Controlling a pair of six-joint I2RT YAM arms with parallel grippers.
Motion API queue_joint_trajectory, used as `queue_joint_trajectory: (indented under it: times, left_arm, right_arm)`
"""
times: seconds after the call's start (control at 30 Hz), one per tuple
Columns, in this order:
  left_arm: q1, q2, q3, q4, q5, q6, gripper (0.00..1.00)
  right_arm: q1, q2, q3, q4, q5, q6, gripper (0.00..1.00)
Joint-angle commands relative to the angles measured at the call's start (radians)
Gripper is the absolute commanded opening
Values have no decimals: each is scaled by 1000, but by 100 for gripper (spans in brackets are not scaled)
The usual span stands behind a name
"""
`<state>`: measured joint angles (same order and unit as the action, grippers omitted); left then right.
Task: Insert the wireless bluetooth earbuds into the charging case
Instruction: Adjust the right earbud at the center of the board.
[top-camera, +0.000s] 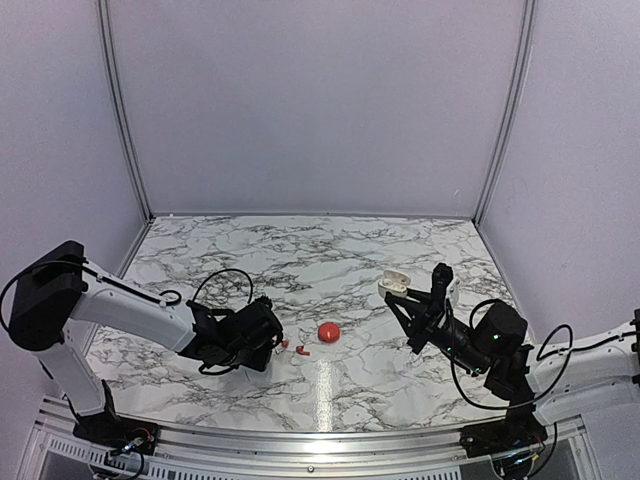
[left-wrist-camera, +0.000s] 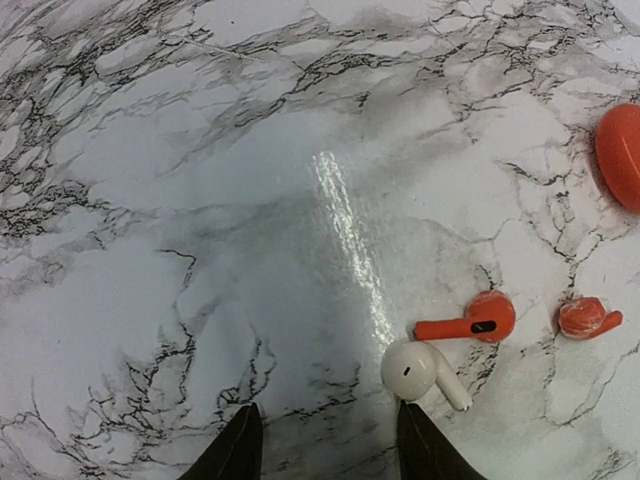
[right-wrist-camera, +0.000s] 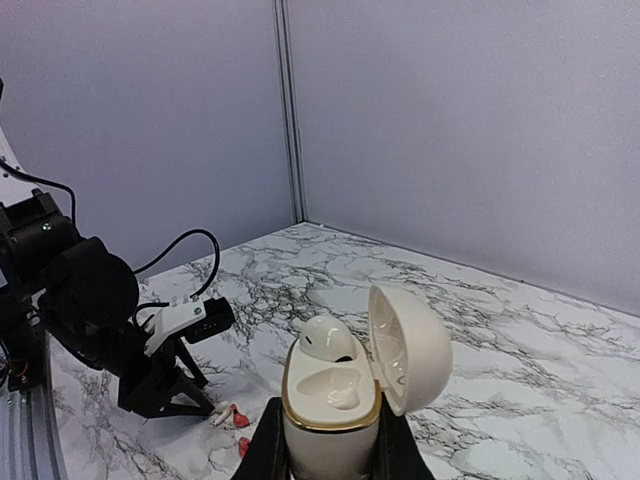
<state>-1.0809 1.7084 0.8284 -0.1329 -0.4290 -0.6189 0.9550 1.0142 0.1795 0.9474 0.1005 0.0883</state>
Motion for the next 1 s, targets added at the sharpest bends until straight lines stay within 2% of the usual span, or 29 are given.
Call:
queue_joint_trajectory:
  times: [0.0,0.27,0.47,0.63,0.97]
  left_arm:
    - [47,-17,13,-28,-29,58,46]
    - [84,-115,-30,14,48,142,41]
    - [93,-88,43,-28,285,123,42]
    - [93,-42,77,-86,285,67,42]
    - [93,53,148,-148,238,86,44]
  right_arm:
    - [-9,-8,-2,1,16,-7,0]
    - [-10,-32,-3,-24,16,-16,0]
    - [-10,-40,2,-43,16,-17,0]
    - [-10,-55,2,-53,19,-18,0]
    - [-10,-61,0,-59,21,-19,0]
